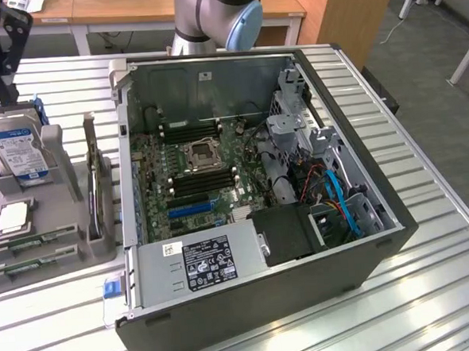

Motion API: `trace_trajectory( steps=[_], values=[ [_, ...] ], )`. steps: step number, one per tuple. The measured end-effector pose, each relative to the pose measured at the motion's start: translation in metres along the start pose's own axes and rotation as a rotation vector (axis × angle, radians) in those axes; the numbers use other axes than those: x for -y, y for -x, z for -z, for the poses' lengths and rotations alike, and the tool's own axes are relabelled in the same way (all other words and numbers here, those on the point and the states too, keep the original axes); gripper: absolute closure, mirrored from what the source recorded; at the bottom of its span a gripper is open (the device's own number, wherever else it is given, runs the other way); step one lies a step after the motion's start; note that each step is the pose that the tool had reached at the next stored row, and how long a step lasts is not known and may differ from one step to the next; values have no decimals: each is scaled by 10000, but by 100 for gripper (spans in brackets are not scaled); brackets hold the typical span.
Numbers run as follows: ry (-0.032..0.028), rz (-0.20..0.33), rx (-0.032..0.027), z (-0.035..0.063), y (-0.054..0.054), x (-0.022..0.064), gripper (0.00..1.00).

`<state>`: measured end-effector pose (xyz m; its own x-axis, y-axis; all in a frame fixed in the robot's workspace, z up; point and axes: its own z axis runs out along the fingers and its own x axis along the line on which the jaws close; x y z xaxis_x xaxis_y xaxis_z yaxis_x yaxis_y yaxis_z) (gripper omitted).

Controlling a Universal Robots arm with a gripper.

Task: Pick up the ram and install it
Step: 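Reach for the ram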

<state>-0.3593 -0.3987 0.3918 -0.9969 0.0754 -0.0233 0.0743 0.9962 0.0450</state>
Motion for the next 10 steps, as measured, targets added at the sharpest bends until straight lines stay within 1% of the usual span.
trace_trajectory(
  steps=[6,8,10],
  values=[
    [0,1,0,1,-178,13,90],
    [0,-1,-1,1,-203,15,90],
    [0,1,-1,1,-203,15,90]
  ],
)
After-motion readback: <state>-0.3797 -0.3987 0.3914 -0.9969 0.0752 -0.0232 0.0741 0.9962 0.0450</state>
